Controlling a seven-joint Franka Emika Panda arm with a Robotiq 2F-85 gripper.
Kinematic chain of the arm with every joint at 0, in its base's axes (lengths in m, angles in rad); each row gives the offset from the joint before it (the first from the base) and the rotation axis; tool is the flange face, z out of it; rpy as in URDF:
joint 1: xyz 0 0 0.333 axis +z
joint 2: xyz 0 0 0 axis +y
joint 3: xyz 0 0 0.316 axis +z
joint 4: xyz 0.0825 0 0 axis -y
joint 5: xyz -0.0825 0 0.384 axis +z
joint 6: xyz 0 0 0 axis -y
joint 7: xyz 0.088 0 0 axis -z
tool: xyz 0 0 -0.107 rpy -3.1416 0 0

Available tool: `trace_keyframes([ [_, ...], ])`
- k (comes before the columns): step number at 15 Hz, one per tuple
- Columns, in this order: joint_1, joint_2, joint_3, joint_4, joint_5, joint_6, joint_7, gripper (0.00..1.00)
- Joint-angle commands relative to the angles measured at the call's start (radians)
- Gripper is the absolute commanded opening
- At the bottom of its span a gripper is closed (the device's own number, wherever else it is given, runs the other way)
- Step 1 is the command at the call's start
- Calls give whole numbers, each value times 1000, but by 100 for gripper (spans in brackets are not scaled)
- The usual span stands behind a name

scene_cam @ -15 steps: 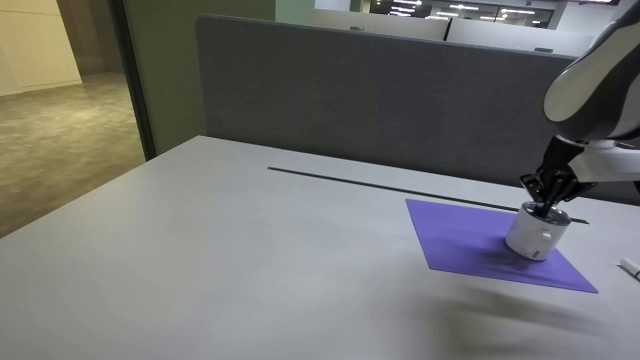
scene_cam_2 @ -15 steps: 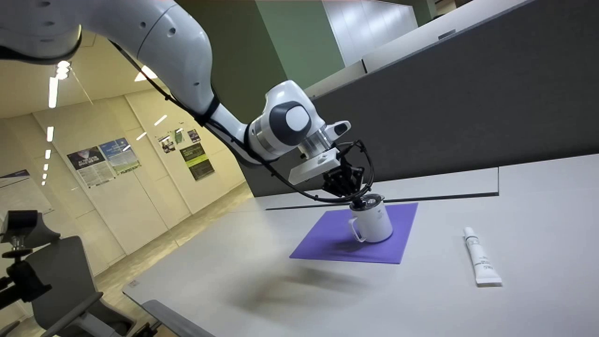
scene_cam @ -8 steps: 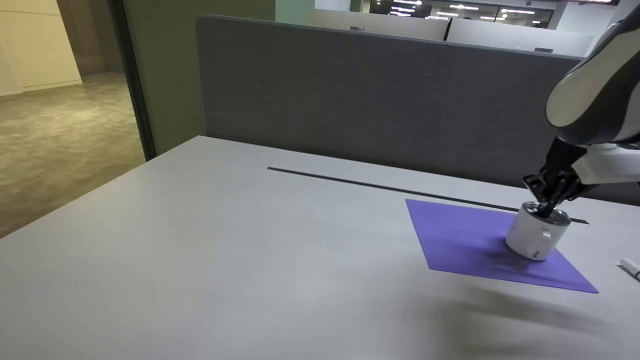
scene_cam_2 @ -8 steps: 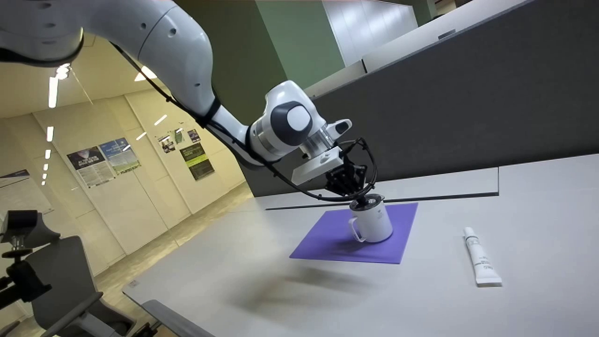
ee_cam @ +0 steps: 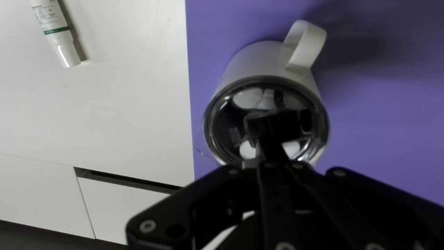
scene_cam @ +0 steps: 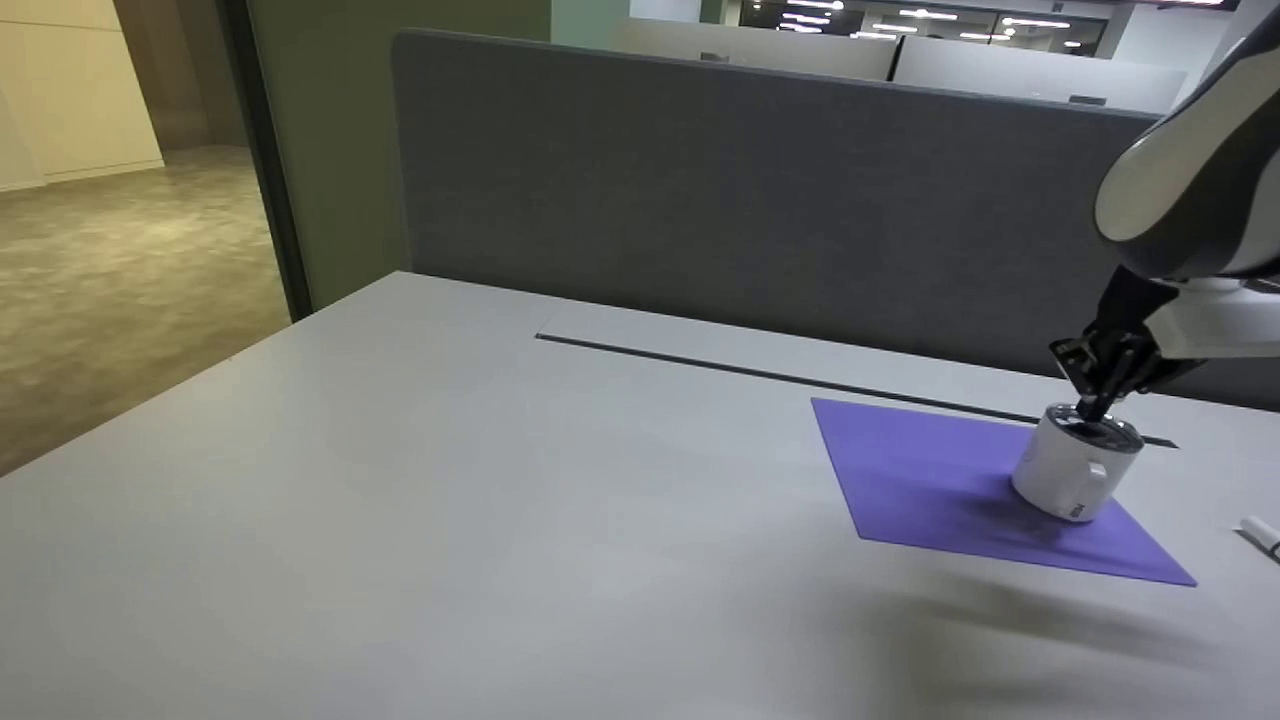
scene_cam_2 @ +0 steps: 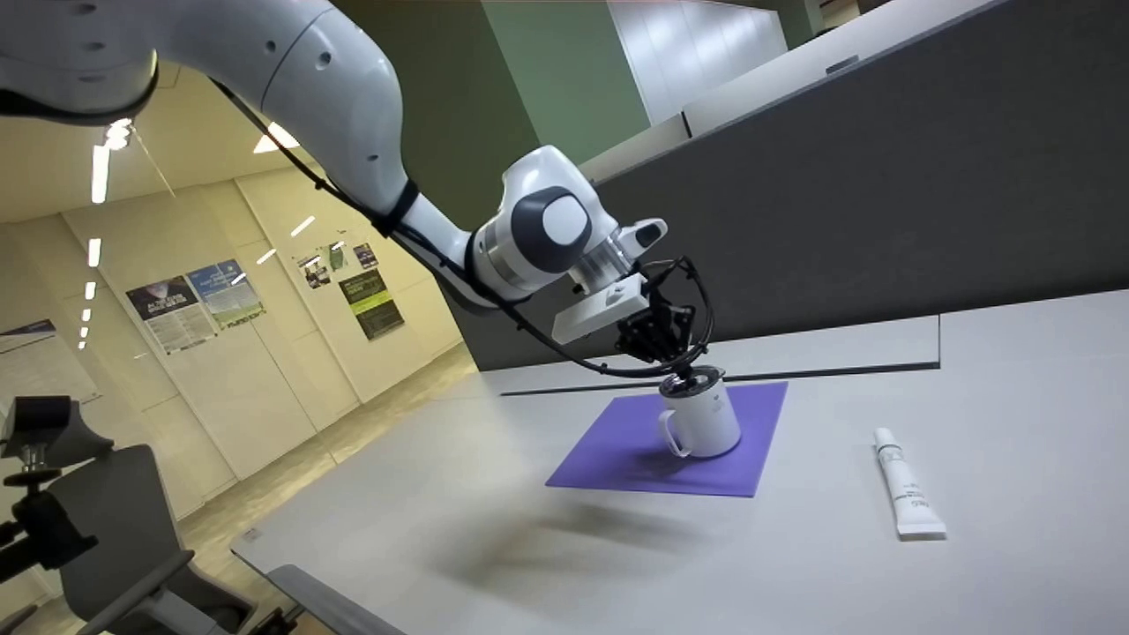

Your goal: Slide the nozzle to close the drinking hole of the cup

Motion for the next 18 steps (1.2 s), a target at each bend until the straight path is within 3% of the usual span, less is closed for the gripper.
trace_keyframes([
  [1,-75,-99,82,30,87,-117,-37,0],
  [2,-73,-123,81,44,86,-170,-49,0],
  [3,-67,-155,72,59,80,-254,-50,25],
  [4,-69,-178,71,74,76,-317,-64,27],
  [8,-60,-253,47,111,34,-518,-71,53],
  [14,-63,-278,38,132,1,-671,-94,93],
  [16,-56,-269,32,139,-20,-711,-76,100],
  [17,-54,-268,32,142,-31,-738,-72,100],
  [18,-64,-275,42,112,-5,-682,-94,96],
])
